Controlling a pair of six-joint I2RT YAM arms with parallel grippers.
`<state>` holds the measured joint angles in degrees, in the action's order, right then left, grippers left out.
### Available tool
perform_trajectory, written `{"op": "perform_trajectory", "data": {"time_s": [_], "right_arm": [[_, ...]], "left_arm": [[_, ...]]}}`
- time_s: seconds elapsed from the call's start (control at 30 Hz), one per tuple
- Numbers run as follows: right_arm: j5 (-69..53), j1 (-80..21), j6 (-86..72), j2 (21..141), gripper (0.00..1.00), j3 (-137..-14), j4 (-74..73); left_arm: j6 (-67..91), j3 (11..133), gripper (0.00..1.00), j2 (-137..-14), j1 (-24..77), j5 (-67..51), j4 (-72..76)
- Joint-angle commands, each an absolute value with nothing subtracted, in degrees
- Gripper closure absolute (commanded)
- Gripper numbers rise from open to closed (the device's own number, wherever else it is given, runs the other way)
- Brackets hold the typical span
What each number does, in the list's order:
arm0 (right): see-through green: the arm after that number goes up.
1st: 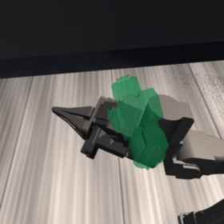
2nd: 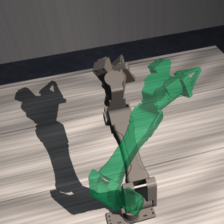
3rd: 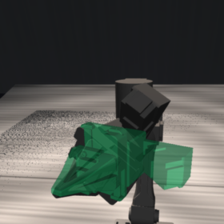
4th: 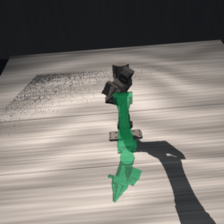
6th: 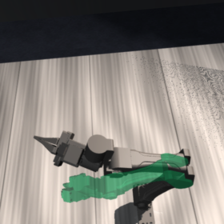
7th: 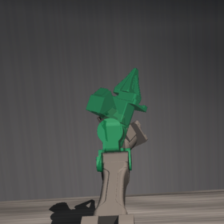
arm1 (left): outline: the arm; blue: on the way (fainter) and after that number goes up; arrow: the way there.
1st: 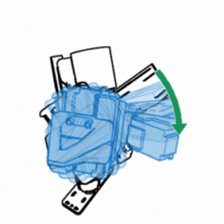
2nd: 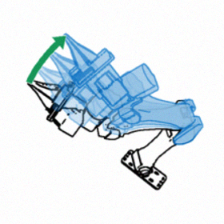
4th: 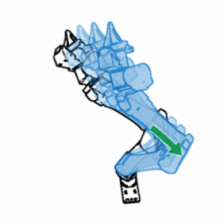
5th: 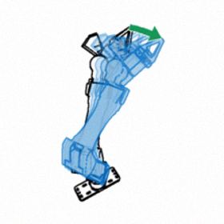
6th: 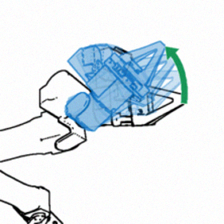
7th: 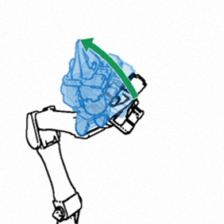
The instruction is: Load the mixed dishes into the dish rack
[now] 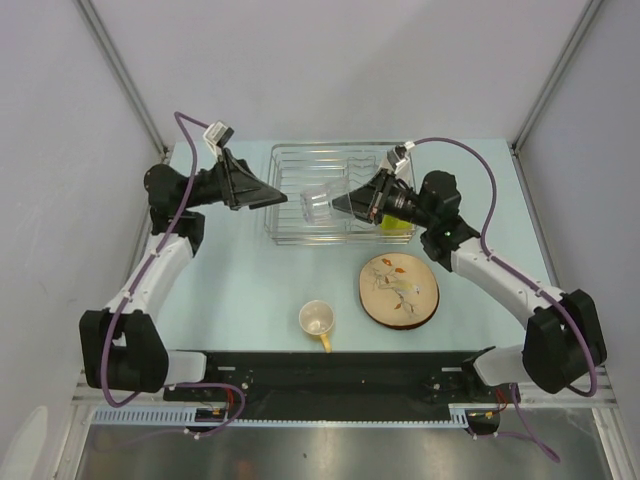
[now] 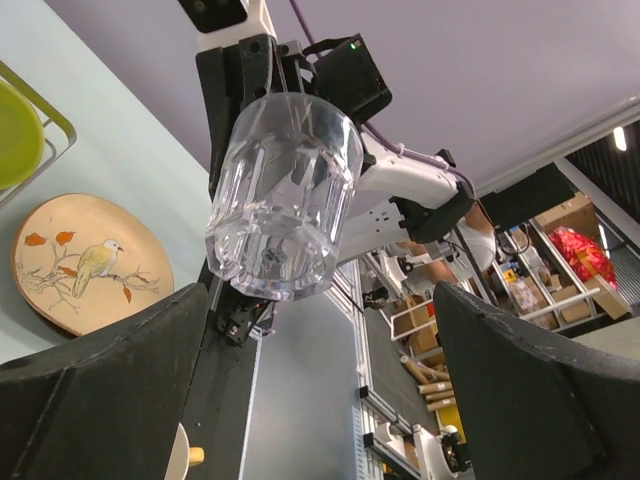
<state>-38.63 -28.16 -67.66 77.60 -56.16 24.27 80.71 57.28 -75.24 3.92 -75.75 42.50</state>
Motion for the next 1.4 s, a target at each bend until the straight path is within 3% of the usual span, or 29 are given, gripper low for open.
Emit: {"op": "perform_trajectory", "data": {"time_s": [0.0, 0.6, 1.13, 1.37], "right_arm": [[-41.04, -28.48, -74.53, 78.57, 1.00, -56.34, 36.03], [-40.78, -31.55, -79.45, 85.87, 1.00, -55.99, 44.64], [-39.38, -32.70, -78.58, 88.86, 1.00, -56.07, 45.79], [-39.46, -34.28, -76.91, 89.83, 1.00, -56.07, 45.00]], "left_arm": [[87.72, 54.23, 0.00, -75.59, 3.78, -76.99, 54.14], [77.61, 56.16, 0.00, -77.17, 8.70, -75.50, 44.39], [65.22, 59.32, 0.00, -77.17, 13.97, -74.71, 29.10], [64.60, 60.29, 0.01, -77.34, 14.15, -75.15, 29.00]]}}
